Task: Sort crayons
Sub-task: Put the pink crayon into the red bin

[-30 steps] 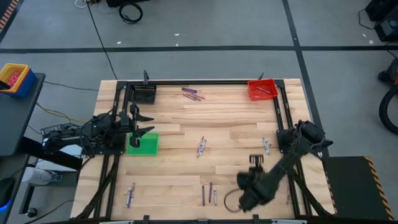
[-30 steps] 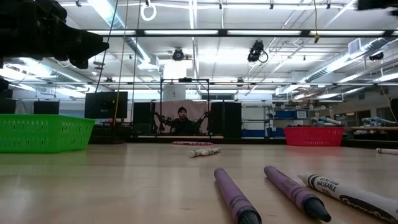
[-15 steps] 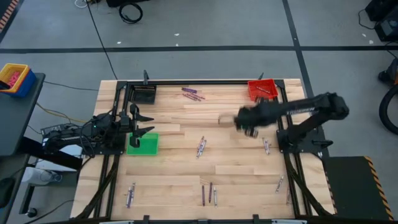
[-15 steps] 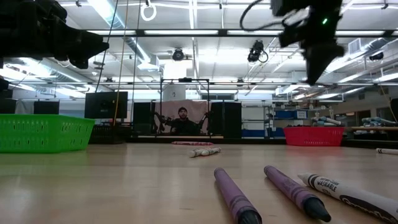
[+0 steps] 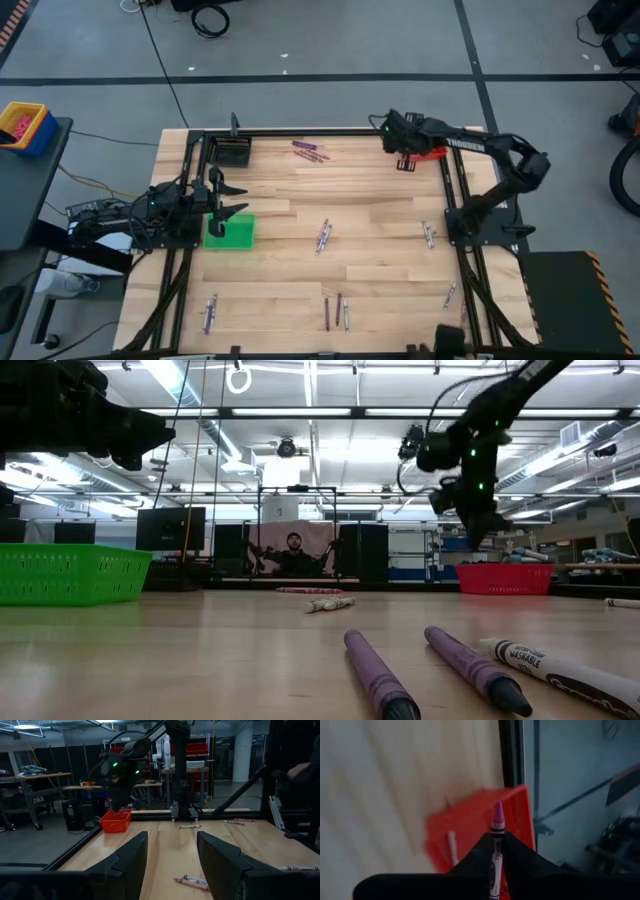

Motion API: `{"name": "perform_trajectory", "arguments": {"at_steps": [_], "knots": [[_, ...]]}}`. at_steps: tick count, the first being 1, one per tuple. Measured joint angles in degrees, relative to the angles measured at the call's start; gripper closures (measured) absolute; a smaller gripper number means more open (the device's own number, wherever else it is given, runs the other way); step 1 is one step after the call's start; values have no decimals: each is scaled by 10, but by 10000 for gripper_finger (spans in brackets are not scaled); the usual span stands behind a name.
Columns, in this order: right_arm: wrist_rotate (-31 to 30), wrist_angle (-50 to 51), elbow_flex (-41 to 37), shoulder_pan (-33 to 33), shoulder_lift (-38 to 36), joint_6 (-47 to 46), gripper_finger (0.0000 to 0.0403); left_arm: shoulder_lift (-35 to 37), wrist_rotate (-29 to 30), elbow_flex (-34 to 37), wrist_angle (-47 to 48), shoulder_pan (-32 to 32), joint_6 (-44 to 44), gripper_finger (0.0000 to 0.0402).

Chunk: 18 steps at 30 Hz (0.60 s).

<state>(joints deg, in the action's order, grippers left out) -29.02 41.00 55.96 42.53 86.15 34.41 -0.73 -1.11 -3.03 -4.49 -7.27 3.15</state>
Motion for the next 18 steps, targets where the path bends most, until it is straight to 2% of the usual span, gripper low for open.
{"name": "perform_trajectory", "arguments": {"at_steps": [6,11,18], "knots": [[28,-41,0,73,72,-10,364,0,0,0,0,0,0,218],[14,-48,0,106,118,-64,362,0,0,0,0,0,0,218],[18,-49,0,112,108,-75,305,0,0,0,0,0,0,218]]}}
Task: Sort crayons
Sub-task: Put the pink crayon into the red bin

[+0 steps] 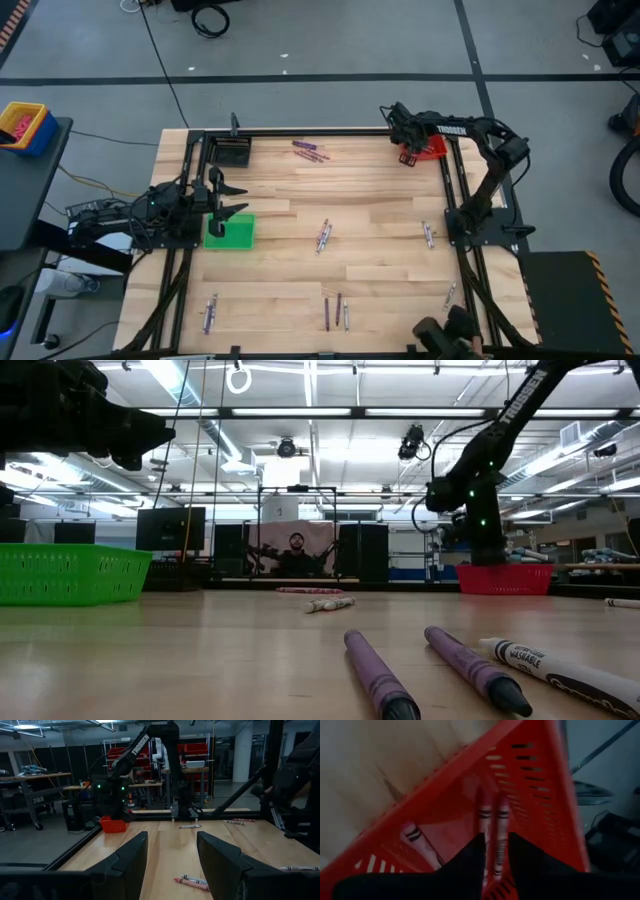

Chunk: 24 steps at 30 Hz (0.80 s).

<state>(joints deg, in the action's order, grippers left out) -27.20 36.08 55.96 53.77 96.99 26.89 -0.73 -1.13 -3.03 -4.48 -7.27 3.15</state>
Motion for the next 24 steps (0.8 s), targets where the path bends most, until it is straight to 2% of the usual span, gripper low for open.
{"name": "perform_trajectory", "arguments": {"at_steps": [4,7,10,13,17,24], "knots": [[-2,2,0,-10,-48,-11,267,0,0,0,0,0,0,218],[7,27,0,-36,-103,-63,253,0,0,0,0,0,0,218],[52,89,1,-82,-165,-147,251,0,0,0,0,0,0,218],[130,161,1,-152,-222,-251,255,0,0,0,0,0,0,218],[207,239,1,-300,-279,-386,257,0,0,0,0,0,0,218],[213,252,1,-630,-289,-648,257,0,0,0,0,0,0,218]]}}
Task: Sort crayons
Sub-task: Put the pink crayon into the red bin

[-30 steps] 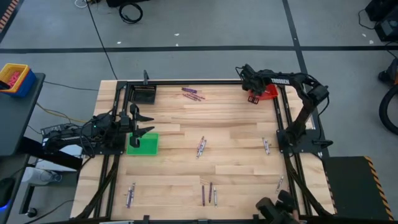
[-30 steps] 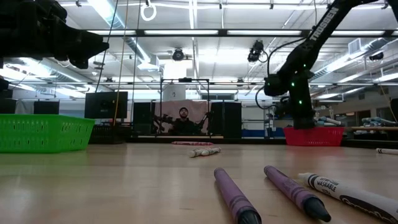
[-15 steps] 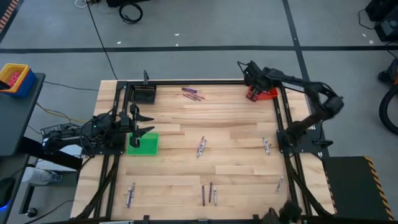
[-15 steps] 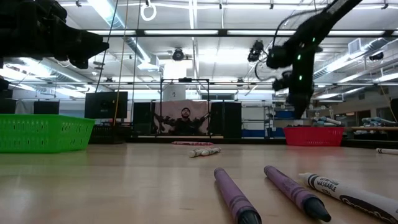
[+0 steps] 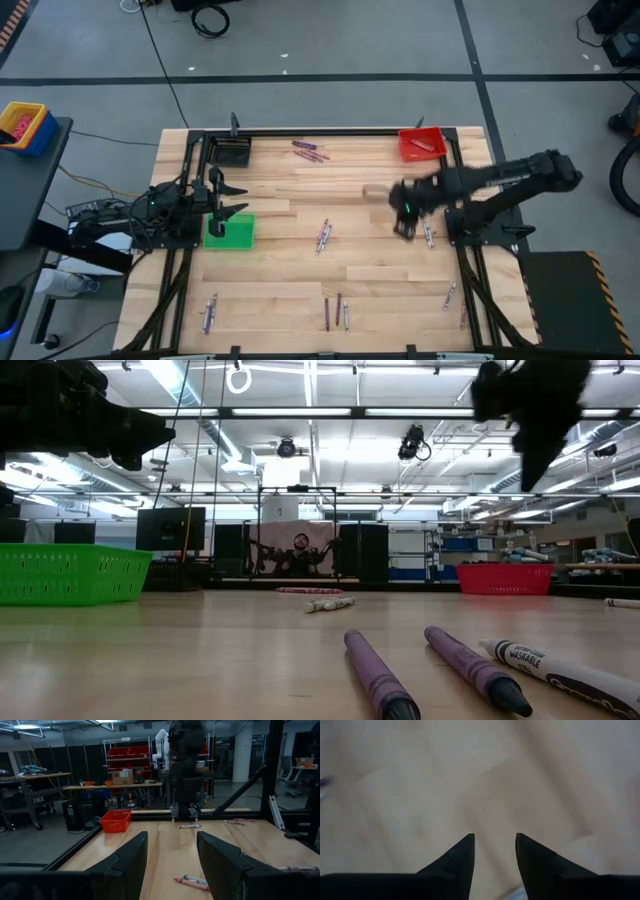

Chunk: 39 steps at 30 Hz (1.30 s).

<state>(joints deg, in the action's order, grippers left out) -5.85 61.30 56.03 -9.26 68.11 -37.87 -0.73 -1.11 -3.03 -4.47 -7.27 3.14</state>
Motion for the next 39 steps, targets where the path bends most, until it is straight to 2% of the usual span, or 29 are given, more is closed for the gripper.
{"name": "perform_trajectory", "arguments": {"at_steps": [4,8,13,16,24,27,29,33,39], "knots": [[28,-36,0,-146,33,-108,257,0,0,0,0,0,0,218],[86,-92,0,-248,85,-202,257,0,0,0,0,0,0,218],[245,-209,1,-327,162,-322,257,0,0,0,0,0,0,218],[323,-231,23,-366,209,-386,257,0,0,0,0,0,0,218],[343,-192,49,-466,317,-407,257,0,0,0,0,0,0,218],[383,-159,49,-487,350,-405,257,0,0,0,0,0,0,218],[404,-133,49,-497,359,-399,257,0,0,0,0,0,0,218],[377,-130,37,-512,352,-391,257,0,0,0,0,0,0,218],[369,-136,11,-533,348,-387,257,0,0,0,0,0,0,218]]}}
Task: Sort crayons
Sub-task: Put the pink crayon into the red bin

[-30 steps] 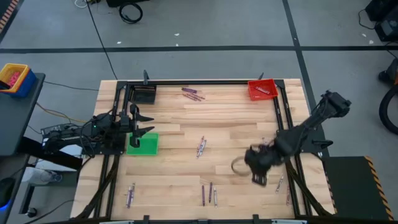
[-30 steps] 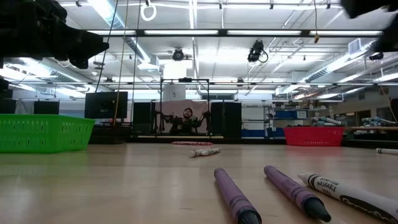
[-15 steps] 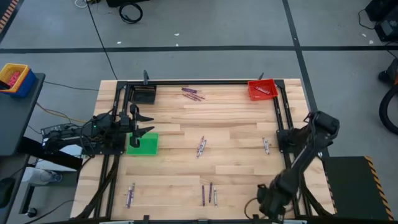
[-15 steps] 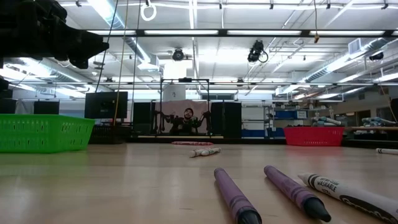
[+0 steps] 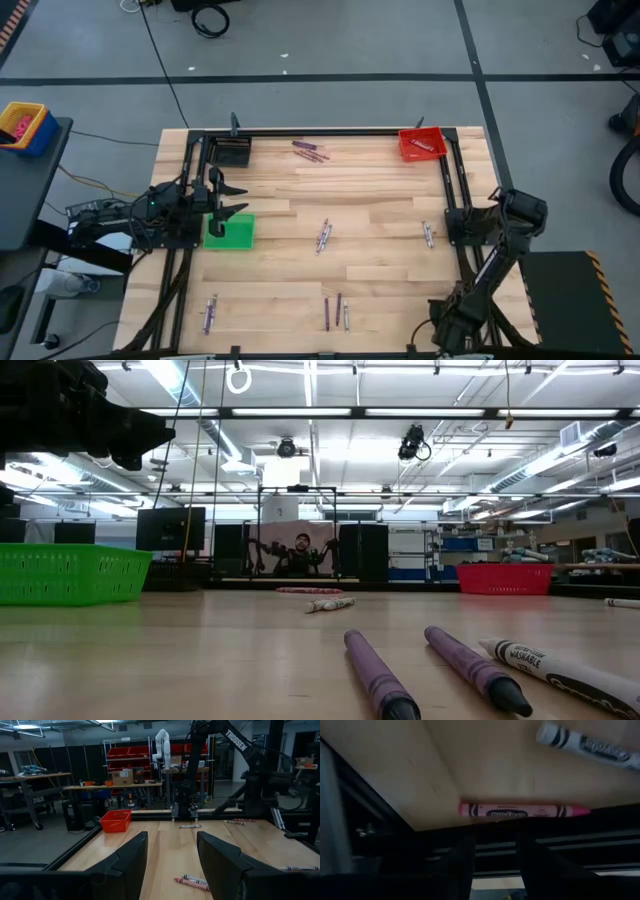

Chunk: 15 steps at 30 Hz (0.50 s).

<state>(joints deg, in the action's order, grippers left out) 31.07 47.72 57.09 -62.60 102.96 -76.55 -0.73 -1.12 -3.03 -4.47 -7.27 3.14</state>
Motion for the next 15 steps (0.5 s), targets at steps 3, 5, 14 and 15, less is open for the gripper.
{"name": "perform_trajectory", "arguments": {"at_steps": [3,5,14,15], "knots": [[0,-16,-14,-7,-1,-5,257,0,0,0,0,0,0,218],[-1,-17,-18,-10,-2,-7,257,0,0,0,0,0,0,218],[-32,-19,-21,-11,0,-8,257,0,0,0,0,0,0,218],[-31,-25,-21,-11,0,-9,257,0,0,0,0,0,0,218]]}}
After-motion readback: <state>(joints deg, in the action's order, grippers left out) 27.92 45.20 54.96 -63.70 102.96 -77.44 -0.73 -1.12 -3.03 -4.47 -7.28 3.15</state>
